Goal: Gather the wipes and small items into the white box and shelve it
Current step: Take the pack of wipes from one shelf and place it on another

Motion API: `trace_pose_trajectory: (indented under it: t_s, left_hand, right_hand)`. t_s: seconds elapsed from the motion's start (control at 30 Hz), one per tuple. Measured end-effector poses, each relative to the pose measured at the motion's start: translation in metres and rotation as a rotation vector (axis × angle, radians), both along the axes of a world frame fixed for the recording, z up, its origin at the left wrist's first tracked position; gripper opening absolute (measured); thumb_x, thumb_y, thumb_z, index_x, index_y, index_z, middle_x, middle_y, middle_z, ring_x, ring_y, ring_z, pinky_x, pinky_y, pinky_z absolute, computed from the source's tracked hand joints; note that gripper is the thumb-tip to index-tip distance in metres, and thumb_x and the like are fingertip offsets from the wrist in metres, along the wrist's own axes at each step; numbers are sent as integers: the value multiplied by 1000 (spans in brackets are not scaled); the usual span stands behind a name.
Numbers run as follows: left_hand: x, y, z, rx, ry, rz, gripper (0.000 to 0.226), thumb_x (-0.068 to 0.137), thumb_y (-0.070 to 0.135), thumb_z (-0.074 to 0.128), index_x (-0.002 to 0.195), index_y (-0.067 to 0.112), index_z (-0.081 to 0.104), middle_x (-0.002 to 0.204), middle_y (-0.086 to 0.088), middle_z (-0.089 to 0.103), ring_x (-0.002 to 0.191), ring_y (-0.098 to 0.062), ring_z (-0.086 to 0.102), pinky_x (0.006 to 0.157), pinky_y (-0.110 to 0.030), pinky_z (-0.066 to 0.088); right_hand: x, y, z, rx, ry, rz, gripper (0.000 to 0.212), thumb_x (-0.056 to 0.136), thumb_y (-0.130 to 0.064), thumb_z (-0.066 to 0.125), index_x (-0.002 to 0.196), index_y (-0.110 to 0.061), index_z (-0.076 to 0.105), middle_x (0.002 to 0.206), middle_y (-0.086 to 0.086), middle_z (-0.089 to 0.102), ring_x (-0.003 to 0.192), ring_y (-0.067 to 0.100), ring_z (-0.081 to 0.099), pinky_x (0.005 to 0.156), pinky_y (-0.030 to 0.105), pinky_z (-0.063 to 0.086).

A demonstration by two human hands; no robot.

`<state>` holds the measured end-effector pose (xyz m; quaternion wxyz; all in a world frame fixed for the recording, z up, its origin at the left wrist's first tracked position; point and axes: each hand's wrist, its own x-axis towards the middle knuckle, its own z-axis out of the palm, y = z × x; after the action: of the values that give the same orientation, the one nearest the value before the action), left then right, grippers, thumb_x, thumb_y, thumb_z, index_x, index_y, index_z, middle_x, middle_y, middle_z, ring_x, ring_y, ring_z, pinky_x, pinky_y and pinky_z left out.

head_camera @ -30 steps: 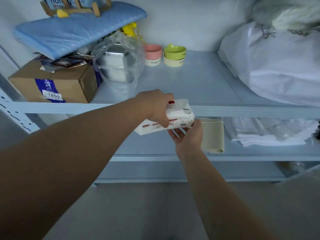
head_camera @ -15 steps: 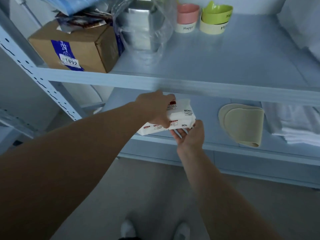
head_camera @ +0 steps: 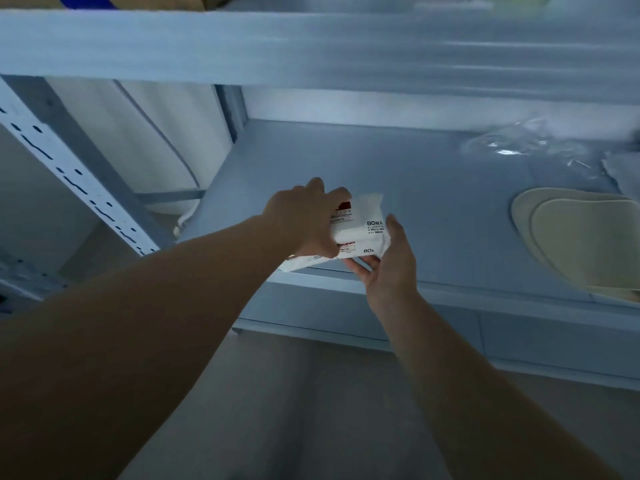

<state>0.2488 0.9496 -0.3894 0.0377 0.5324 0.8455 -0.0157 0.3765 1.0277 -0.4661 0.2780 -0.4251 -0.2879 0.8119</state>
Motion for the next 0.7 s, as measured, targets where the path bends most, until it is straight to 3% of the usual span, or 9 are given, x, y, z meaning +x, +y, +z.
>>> trace_pose_trajectory:
  t_s: [0.3,0.4,0.5,0.6,0.7]
  left_hand:
    - [-91,41,-71,-15,46,-76,88,57,63,75,134,43,38,108,1,48,93,-25,58,76,-40,52]
    - [-117,47,-90,-5,52,-74,90,55,64,76,135,43,38,107,2,48,93,-24,57,73,-37,47]
    - [-144,50,-110,2,99,-71,89,57,63,78,135,42,39,107,1,49,92,-23,56,74,-37,47]
    - [-169,49,-131,7,90,-35,88,57,61,79,134,42,40,107,1,50,92,-22,55,73,-36,46]
    - [-188,47,-151,1,95,-11,91,58,58,81,137,42,38,111,0,49,98,-25,56,81,-41,49]
  right_hand:
    - [-77,49,-63,293,-131,203,39,93,-52,59,110,-17,68,100,8,74,80,23,72,62,35,57]
    - [-102,61,-74,446,-275,226,38,94,-48,58,110,-14,65,105,10,72,89,28,71,71,43,61]
    - [-129,66,-84,634,-420,296,32,94,-47,56,95,-17,66,106,11,73,99,31,71,87,49,59]
    - [-155,65,-96,860,-550,362,35,93,-49,54,83,-17,62,91,6,69,91,28,66,80,38,52]
    - [-178,57,-111,1064,-683,430,40,95,-51,45,101,-16,64,97,4,65,94,27,60,78,32,40]
